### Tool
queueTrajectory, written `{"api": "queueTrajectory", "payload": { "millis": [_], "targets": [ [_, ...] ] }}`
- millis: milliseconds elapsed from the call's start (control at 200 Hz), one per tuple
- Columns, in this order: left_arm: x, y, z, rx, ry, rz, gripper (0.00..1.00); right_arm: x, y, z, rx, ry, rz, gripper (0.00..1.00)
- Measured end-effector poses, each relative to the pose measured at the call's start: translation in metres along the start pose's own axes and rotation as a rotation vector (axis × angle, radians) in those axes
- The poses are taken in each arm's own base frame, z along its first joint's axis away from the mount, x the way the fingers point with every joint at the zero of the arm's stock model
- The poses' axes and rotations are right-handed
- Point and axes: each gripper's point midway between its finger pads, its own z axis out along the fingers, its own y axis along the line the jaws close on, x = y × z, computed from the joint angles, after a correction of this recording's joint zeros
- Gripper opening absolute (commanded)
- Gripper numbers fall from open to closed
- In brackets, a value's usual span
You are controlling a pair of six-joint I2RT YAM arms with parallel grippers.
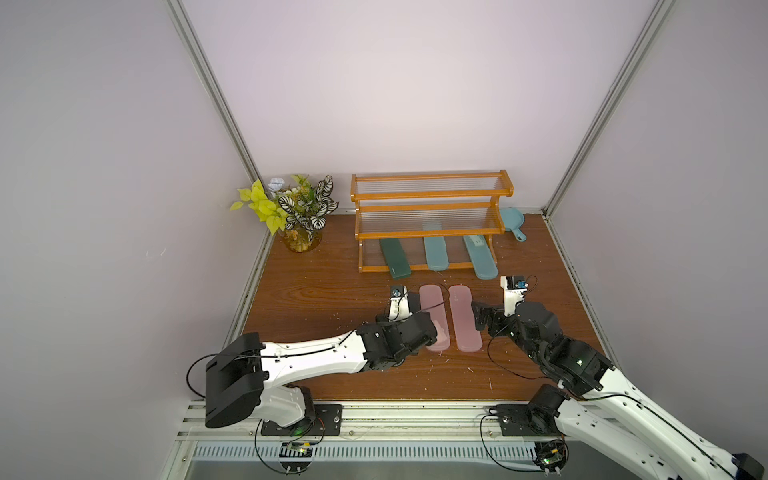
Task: Remove the pencil cases from the shelf
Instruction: Place the pencil case at the center of the board, then pick up the pencil case from the shelf.
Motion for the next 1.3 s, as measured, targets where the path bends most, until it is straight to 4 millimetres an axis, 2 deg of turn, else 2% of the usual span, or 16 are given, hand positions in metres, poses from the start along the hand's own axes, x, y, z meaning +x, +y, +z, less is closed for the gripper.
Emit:
{"api": "queueTrajectory", "payload": {
  "millis": [210, 375, 480, 601, 746, 1021, 1136, 1301],
  "targets": [
    [-0.049, 0.021, 0.012, -0.048, 0.001, -0.040, 0.99, 0.019, 0.006, 0.010, -0.026, 0.078, 0.012, 0.99],
    [-0.085, 0.042, 0.037, -0.079, 0.022, -0.068, 0.99, 0.031, 0.007, 0.020, -0.017, 0.121, 0.043, 0.99],
    [-0.097, 0.051, 0.056, -0.091, 0.058, -0.078, 0.99, 0.032, 0.006, 0.024, -0.009, 0.123, 0.070, 0.99],
    [-0.100, 0.057, 0.077, -0.099, 0.103, -0.069, 0.99, 0.033, 0.005, 0.029, 0.010, 0.132, 0.086, 0.99],
    [-0.093, 0.050, 0.097, -0.094, 0.161, -0.062, 0.99, 0.032, 0.001, 0.030, 0.025, 0.125, 0.100, 0.99],
    [-0.077, 0.043, 0.139, -0.136, 0.220, -0.061, 1.00, 0.012, -0.007, 0.008, 0.025, 0.025, 0.142, 0.99],
    [-0.077, 0.044, 0.149, -0.174, 0.204, -0.052, 1.00, 0.010, -0.012, 0.002, 0.035, 0.006, 0.148, 0.98],
    [-0.079, 0.045, 0.154, -0.217, 0.167, -0.035, 0.99, 0.013, -0.017, 0.003, 0.065, 0.017, 0.138, 0.99]
  ]
}}
